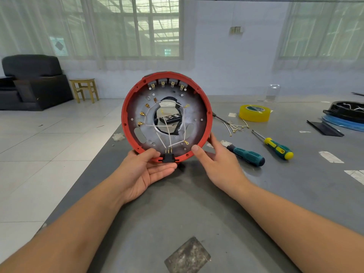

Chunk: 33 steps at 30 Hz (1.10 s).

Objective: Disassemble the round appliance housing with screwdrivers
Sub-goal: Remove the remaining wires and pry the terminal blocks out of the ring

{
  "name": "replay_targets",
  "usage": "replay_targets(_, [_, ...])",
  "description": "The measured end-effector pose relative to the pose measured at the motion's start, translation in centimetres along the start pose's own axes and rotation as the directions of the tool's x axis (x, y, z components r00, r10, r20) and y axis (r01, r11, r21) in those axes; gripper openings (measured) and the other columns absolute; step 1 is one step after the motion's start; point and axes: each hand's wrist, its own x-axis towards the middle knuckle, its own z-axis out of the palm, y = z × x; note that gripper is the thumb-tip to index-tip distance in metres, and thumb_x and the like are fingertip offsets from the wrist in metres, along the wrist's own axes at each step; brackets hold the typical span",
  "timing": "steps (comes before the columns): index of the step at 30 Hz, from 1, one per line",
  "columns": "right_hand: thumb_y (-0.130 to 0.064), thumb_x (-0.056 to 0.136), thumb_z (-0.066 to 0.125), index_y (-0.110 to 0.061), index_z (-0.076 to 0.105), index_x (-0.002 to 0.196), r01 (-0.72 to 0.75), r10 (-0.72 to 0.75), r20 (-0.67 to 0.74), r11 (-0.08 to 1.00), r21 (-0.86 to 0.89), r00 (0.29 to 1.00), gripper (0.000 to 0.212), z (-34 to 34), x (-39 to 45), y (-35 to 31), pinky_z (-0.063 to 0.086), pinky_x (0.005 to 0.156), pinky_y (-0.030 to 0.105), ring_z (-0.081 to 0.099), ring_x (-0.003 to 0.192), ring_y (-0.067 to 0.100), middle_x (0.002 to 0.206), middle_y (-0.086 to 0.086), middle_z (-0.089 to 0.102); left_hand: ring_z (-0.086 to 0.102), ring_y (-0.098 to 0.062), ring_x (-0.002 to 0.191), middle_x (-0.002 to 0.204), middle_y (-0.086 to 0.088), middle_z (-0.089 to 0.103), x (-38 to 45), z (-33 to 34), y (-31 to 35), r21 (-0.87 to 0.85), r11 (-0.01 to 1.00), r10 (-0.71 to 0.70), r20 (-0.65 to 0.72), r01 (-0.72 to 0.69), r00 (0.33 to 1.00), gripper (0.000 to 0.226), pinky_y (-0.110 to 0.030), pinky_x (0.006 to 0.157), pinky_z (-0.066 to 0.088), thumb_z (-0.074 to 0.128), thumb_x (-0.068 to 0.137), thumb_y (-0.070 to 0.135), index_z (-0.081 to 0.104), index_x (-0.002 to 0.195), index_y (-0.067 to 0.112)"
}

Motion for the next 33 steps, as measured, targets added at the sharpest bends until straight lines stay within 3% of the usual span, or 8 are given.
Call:
replay_targets(2, [-0.055,0.098,0.059,-0.034,0.044,0.152,0.072,-0.076,-0.031,0.991,-0.111,0.997,0.06,-1.0,-0.2,0.1,0.045,0.09,0.01,0.061,0.109,-0.012,0.131,-0.027,0.058,0.078,-0.048,0.089,0.093,-0.037,0.074,0.1,-0.1,0.1,0.0,1.0,0.007,-0.023,-0.007,1.0,0.011,-0.04,0.061,0.065,0.054,0.1,-0.003,0.051,0.101,0.006])
replay_targets(4, [-0.043,0.099,0.06,-0.027,0.054,0.145,0.163,-0.19,-0.052,0.93,-0.329,0.98,0.049,-2.2,-0.2,0.7,0.048,0.098,0.022,0.059,0.116,0.001,0.137,-0.015,0.056,0.078,-0.048,0.088,0.094,-0.037,0.074,0.1,-0.1,0.2,-0.004,1.0,0.012,-0.044,-0.012,0.999,0.01,-0.04,0.06,0.065,0.052,0.099,-0.004,0.051,0.101,0.005])
replay_targets(6, [-0.036,0.098,0.064,-0.022,0.065,0.134,0.221,-0.31,-0.048,0.77,-0.599,0.95,0.039,-3.6,0.0,1.4,0.045,0.102,0.035,0.056,0.124,0.017,0.138,-0.005,0.058,0.078,-0.048,0.088,0.095,-0.037,0.074,0.2,-0.1,0.2,-0.009,1.0,0.012,-0.056,-0.012,0.998,0.015,-0.04,0.06,0.065,0.05,0.097,-0.005,0.051,0.108,0.004])
replay_targets(8, [-0.036,0.096,0.065,-0.022,0.069,0.127,0.187,-0.344,-0.051,0.625,-0.758,0.938,0.035,-5.0,0.4,2.2,0.045,0.1,0.042,0.057,0.124,0.026,0.135,0.0,0.062,0.078,-0.048,0.087,0.094,-0.034,0.076,0.3,0.0,0.1,-0.013,1.0,0.014,-0.077,-0.015,0.997,0.025,-0.039,0.059,0.064,0.048,0.096,-0.005,0.05,0.119,0.003])
replay_targets(13, [-0.059,0.099,0.047,-0.027,0.059,0.135,-0.08,-0.01,-0.09,0.388,-0.918,0.996,0.05,-7.1,1.1,3.7,0.046,0.093,0.041,0.059,0.12,0.028,0.131,0.001,0.063,0.078,-0.047,0.083,0.082,-0.026,0.077,0.4,0.4,0.0,0.017,1.0,0.026,-0.114,-0.024,0.993,0.033,-0.038,0.056,0.064,0.044,0.096,-0.003,0.046,0.128,0.005])
replay_targets(17, [-0.056,0.102,0.044,-0.028,0.063,0.127,-0.113,0.092,-0.081,0.437,-0.892,0.992,0.042,-7.1,1.4,4.1,0.041,0.068,0.032,0.061,0.108,0.024,0.118,0.0,0.064,0.078,-0.047,0.08,0.087,-0.027,0.078,0.4,0.6,-0.1,0.032,0.999,0.04,-0.142,-0.036,0.989,0.033,-0.039,0.056,0.063,0.045,0.101,0.004,0.047,0.134,0.005])
replay_targets(24, [-0.045,0.105,0.044,-0.022,0.059,0.119,-0.13,0.132,-0.072,0.516,-0.847,0.989,0.031,-6.6,1.4,3.8,0.045,0.069,0.036,0.059,0.108,0.027,0.119,0.003,0.062,0.079,-0.042,0.08,0.092,-0.027,0.078,0.5,0.3,-0.2,0.081,0.996,0.045,-0.158,-0.032,0.986,0.027,-0.035,0.056,0.064,0.038,0.104,0.005,0.06,0.119,0.003])
replay_targets(33, [-0.046,0.105,0.044,-0.025,0.059,0.117,-0.078,0.092,-0.032,0.562,-0.824,0.995,0.029,-5.8,0.9,3.0,0.045,0.066,0.035,0.059,0.102,0.024,0.116,0.0,0.062,0.079,-0.045,0.078,0.089,-0.031,0.077,0.8,0.2,0.3,0.102,0.995,0.045,-0.222,-0.022,0.974,0.029,-0.037,0.054,0.063,0.039,0.103,0.002,0.054,0.127,-0.005])
